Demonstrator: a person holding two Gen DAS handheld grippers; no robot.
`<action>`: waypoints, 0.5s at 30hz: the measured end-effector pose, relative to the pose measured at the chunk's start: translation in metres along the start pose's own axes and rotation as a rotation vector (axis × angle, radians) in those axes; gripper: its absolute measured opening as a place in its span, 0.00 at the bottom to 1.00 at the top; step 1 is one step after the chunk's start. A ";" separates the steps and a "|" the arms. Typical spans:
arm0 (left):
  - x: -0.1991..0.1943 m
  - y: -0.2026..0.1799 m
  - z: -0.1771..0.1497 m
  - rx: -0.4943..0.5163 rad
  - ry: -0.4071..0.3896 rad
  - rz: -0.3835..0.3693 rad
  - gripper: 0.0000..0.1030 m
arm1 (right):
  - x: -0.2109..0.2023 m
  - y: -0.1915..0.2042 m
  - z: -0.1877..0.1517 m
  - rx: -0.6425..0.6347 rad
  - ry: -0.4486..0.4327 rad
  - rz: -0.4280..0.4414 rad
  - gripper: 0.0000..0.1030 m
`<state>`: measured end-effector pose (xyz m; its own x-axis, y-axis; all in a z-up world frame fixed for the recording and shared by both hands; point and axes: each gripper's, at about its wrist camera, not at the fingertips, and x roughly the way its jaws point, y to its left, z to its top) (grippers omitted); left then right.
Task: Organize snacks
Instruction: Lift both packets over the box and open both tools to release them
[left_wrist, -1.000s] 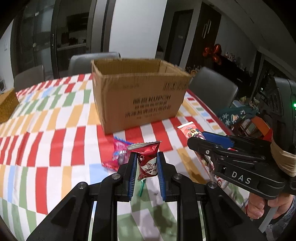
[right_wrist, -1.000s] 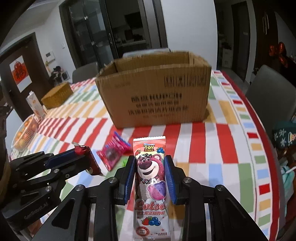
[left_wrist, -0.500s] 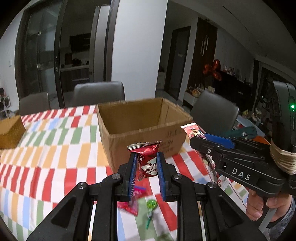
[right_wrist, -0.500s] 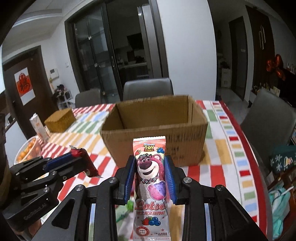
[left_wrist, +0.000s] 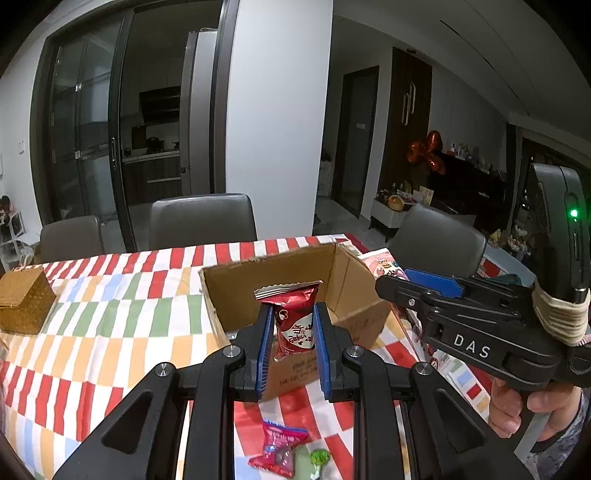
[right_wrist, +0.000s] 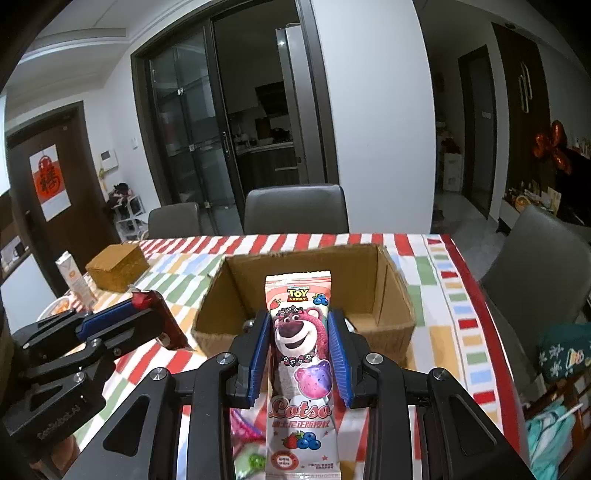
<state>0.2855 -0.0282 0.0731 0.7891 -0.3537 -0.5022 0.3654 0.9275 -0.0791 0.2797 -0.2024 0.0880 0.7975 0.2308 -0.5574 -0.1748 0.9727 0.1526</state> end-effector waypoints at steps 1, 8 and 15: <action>0.002 0.001 0.002 0.000 -0.001 0.001 0.21 | 0.003 0.000 0.004 -0.002 -0.002 -0.001 0.32; 0.022 0.011 0.017 -0.005 0.004 0.001 0.21 | 0.022 -0.002 0.030 -0.016 -0.015 -0.002 0.32; 0.045 0.019 0.028 -0.011 0.021 0.004 0.21 | 0.049 -0.003 0.049 -0.030 -0.017 0.005 0.32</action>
<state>0.3421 -0.0299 0.0727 0.7798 -0.3475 -0.5207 0.3567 0.9302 -0.0865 0.3479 -0.1955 0.1002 0.8062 0.2350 -0.5429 -0.1953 0.9720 0.1306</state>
